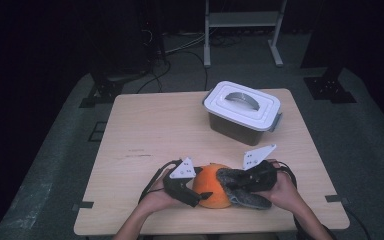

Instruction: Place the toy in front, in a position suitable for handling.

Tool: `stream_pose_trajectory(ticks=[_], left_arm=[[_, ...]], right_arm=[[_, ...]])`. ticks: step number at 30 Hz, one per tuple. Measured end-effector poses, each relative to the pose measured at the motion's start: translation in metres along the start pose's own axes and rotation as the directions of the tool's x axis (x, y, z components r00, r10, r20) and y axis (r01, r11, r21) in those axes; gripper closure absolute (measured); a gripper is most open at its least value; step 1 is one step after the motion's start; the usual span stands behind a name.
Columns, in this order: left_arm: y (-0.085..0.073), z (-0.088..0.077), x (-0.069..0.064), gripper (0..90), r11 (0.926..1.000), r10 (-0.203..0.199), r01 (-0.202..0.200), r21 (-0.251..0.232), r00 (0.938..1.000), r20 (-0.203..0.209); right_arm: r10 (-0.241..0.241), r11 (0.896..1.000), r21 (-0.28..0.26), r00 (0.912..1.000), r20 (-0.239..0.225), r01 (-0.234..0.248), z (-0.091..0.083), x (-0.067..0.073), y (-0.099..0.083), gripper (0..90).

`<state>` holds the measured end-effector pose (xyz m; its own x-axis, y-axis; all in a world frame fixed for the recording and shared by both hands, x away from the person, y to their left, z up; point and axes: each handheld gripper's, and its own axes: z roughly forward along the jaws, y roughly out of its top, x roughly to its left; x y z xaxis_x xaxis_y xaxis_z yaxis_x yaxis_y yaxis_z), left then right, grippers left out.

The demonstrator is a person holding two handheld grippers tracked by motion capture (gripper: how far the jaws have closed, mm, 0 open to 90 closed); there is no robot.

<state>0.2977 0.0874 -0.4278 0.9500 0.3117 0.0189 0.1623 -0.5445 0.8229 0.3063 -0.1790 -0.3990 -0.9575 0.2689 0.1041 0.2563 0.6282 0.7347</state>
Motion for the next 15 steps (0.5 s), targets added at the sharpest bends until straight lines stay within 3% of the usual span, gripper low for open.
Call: stream_pose_trajectory(ticks=[4, 7, 11, 12, 15], left_arm=[[0.003, -0.004, -0.003, 38.1, 0.9992, 0.026, -0.028, -0.029, 0.997, -0.073], [0.004, -0.004, -0.003, 39.6, 0.9991, 0.025, -0.027, -0.033, 0.996, -0.086], [0.006, -0.004, -0.005, 41.2, 0.998, 0.037, -0.042, -0.047, 0.9925, -0.116], [0.006, -0.004, -0.006, 41.4, 0.9977, 0.045, -0.051, -0.044, 0.9919, -0.119], [0.007, -0.005, -0.007, 40.8, 0.9974, 0.056, -0.06, -0.04, 0.992, -0.113]], right_arm=[[0.017, 1.0, 0.011, 0.9982, 0.057, -0.017, -0.006, -0.005, -0.001, 76.0], [0.052, 0.999, -0.016, 0.995, 0.086, -0.05, -0.013, -0.01, -0.004, 76.5], [0.036, 0.995, -0.097, 0.9952, 0.091, -0.027, -0.021, -0.003, 0.006, 76.4], [0.021, 0.995, -0.102, 0.9938, 0.109, -0.01, -0.019, 0.0, 0.011, 76.2], [0.021, 0.997, -0.082, 0.9944, 0.103, -0.012, -0.014, -0.001, 0.011, 76.0]])
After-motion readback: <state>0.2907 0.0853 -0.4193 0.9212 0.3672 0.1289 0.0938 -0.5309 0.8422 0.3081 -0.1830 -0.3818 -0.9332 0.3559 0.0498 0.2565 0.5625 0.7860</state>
